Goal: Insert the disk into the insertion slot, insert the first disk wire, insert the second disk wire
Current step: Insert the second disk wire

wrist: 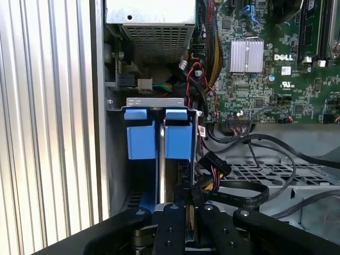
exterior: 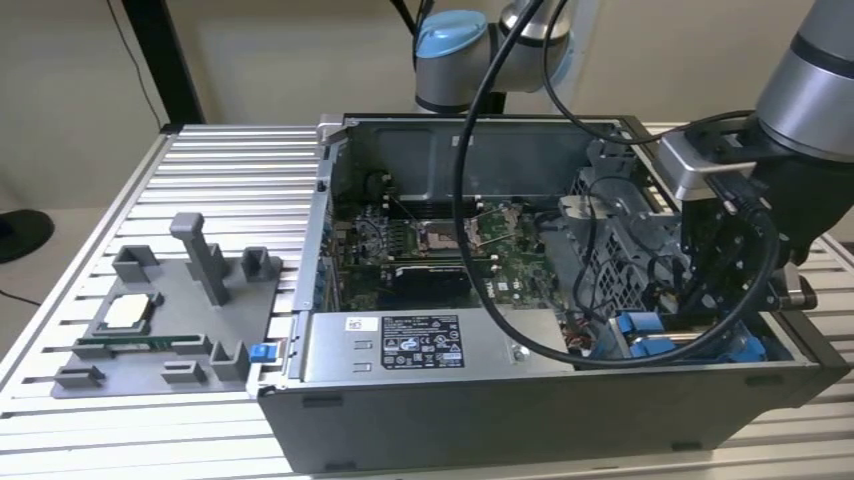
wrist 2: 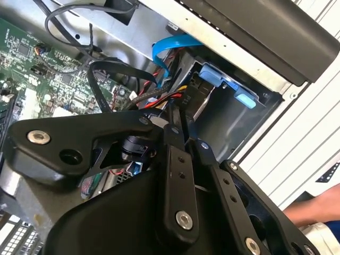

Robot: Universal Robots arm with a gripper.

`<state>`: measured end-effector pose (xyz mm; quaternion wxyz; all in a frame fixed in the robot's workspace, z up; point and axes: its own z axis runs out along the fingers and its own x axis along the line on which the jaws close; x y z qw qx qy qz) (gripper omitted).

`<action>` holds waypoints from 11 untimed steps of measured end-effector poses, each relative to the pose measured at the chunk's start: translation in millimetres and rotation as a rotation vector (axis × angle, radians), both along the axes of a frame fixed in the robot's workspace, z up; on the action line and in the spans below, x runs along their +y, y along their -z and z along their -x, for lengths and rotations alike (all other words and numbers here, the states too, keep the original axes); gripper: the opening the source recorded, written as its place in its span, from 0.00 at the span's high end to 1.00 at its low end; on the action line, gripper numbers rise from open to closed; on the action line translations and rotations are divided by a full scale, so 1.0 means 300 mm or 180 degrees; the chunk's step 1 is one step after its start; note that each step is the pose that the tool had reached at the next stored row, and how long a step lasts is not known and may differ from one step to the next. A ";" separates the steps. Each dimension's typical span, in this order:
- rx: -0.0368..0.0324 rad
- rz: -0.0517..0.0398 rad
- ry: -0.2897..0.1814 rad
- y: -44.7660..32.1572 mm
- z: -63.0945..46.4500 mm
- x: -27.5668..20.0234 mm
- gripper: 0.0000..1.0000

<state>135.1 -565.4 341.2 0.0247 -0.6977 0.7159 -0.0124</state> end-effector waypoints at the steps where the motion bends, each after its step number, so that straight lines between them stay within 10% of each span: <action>1: 0.0000 0.0000 0.0000 0.000 0.000 0.000 1.00; 11: -0.0003 0.0026 0.0001 0.014 0.000 0.000 1.00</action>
